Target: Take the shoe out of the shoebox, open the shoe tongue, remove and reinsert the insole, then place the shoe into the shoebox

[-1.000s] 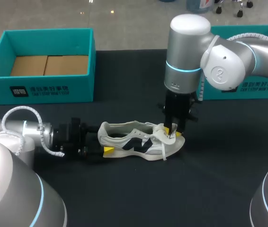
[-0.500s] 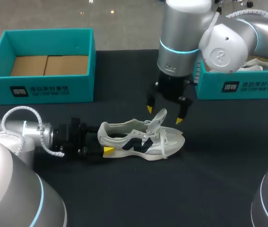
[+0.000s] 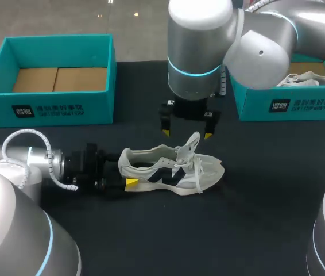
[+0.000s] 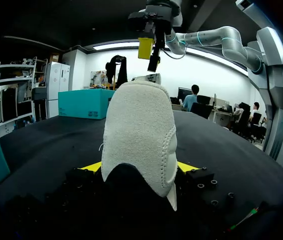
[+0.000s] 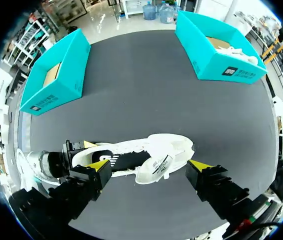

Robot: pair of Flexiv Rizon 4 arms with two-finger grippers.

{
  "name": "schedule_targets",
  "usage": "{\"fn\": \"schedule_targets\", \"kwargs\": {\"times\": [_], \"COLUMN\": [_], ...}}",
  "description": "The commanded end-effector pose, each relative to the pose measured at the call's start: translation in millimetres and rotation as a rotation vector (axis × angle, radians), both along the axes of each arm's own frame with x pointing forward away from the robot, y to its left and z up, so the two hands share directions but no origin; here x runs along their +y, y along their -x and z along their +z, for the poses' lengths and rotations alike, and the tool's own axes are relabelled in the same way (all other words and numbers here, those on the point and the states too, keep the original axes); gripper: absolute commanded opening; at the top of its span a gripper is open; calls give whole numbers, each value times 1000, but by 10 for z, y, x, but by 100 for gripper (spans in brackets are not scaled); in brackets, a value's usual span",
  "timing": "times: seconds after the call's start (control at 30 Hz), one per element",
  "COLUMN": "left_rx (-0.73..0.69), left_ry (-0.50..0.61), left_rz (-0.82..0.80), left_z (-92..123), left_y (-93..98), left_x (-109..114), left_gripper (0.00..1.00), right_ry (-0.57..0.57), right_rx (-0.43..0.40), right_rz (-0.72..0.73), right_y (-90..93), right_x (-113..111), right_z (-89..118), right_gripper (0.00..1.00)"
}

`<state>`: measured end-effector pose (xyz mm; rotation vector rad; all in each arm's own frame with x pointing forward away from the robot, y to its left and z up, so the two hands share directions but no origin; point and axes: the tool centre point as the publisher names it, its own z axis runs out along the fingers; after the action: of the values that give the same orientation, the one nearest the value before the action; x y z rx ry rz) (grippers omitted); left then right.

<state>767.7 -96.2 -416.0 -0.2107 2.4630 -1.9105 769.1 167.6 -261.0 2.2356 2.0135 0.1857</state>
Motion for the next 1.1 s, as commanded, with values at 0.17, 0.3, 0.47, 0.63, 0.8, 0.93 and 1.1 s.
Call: {"fn": "schedule_targets", "kwargs": {"times": [0.17,0.3,0.47,0.63,0.8,0.93,1.1], "left_rx": [1,1,1,1,1,1,1], "left_ry": [-1,-1,-1,-1,-1,-1,-1], "left_rz": [1,1,1,1,1,1,1], "left_z": [-5,-5,-5,-5,-5,-5,-5], "left_y": [6,6,6,6,6,6,6], "left_x": [4,4,4,4,4,4,4], "left_gripper": [0,0,0,0,0,0,0], "right_ry": [-3,71,118,260,260,260,260], "right_rx": [-64,-133,-121,-96,-96,-96,-96], "right_rz": [181,628,1030,1293,1293,1293,1293], "right_y": [-22,-4,78,202,202,202,202], "right_x": [144,275,309,300,300,300,300], "right_z": [25,90,108,104,104,104,104], "right_gripper": [100,100,100,100,100,100,100]}}
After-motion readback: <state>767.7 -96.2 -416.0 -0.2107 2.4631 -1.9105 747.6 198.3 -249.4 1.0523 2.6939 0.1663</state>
